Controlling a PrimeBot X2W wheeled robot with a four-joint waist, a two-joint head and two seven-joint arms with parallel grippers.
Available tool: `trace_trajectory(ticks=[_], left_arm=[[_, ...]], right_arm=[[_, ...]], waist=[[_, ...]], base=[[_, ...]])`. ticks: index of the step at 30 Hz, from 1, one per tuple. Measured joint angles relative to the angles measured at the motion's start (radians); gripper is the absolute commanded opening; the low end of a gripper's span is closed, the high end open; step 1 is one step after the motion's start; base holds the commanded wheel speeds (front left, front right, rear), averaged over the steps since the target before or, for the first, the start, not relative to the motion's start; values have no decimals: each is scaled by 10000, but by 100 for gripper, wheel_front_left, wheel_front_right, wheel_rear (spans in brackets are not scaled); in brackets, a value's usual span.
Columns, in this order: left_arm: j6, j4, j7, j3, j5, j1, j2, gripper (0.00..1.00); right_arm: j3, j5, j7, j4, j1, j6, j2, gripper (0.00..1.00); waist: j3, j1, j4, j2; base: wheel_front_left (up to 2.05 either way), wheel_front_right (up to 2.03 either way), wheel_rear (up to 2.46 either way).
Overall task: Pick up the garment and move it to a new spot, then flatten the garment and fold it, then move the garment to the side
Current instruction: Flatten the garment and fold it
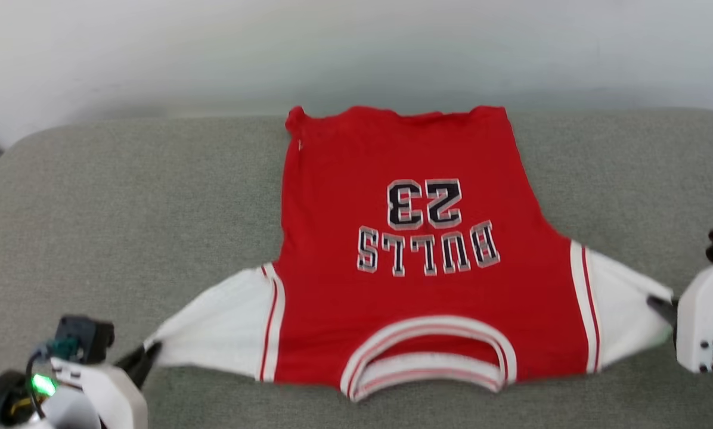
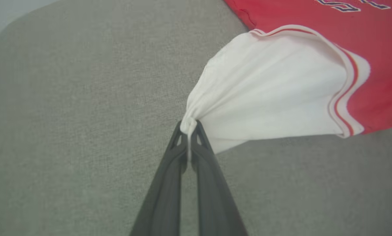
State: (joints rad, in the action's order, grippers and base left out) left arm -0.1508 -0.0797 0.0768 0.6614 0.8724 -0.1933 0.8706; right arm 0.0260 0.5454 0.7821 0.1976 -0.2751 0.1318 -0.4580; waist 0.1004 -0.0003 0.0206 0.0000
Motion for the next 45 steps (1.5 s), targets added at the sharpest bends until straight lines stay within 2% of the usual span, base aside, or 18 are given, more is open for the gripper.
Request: trace_trajectory(ticks=[11, 18, 19, 20, 21, 25, 30, 37, 45], left_arm=[[-357, 1149, 811, 502, 988, 2197, 623, 0], [-326, 1657, 1024, 529, 1406, 2411, 575, 0], [-267, 1785, 1051, 472, 1616, 2411, 479, 0], [-253, 1942, 1051, 387, 1854, 2410, 347, 0], [-249, 2115, 1051, 345, 1992, 2410, 288, 0], [-259, 2819, 1158, 334, 1941, 2369, 449, 0], [-165, 3942, 1517, 483, 1843, 2268, 621, 0], [-276, 5402, 2002, 621, 1078, 1700, 911, 0], [61, 6163, 2293, 915, 199, 673, 531, 0]], right_arm=[[-1421, 13, 2594, -1985, 3166, -2, 466, 0], [-1797, -290, 3083, -2660, 3776, -4, 731, 0], [-1806, -318, 3099, -2704, 3785, -4, 756, 18], [-1785, -391, 3064, -2782, 3786, -6, 754, 87], [-1774, -420, 3057, -2851, 3784, -6, 736, 100], [-1766, -251, 3202, -3097, 3693, -8, 570, 100], [-2048, 305, 3712, -3743, 2833, -8, 353, 100], [-2479, 462, 4798, -4077, 500, -8, 255, 100], [-2481, -387, 6395, -3496, -2494, -10, 98, 100]], waist=[[-396, 1, 77, 1], [-252, 3, 119, 0], [-250, 3, 134, 0], [-252, 3, 154, 1], [-249, 3, 177, 0], [-141, 3, 308, 0], [171, 3, 549, 0], [1130, 4, 1017, 1], [2380, 6, 1985, 0]], base=[[0, 0, 0], [0, 0, 0], [0, 0, 0], [0, 0, 0], [0, 0, 0], [0, 0, 0], [0, 0, 0], [0, 0, 0], [0, 0, 0]])
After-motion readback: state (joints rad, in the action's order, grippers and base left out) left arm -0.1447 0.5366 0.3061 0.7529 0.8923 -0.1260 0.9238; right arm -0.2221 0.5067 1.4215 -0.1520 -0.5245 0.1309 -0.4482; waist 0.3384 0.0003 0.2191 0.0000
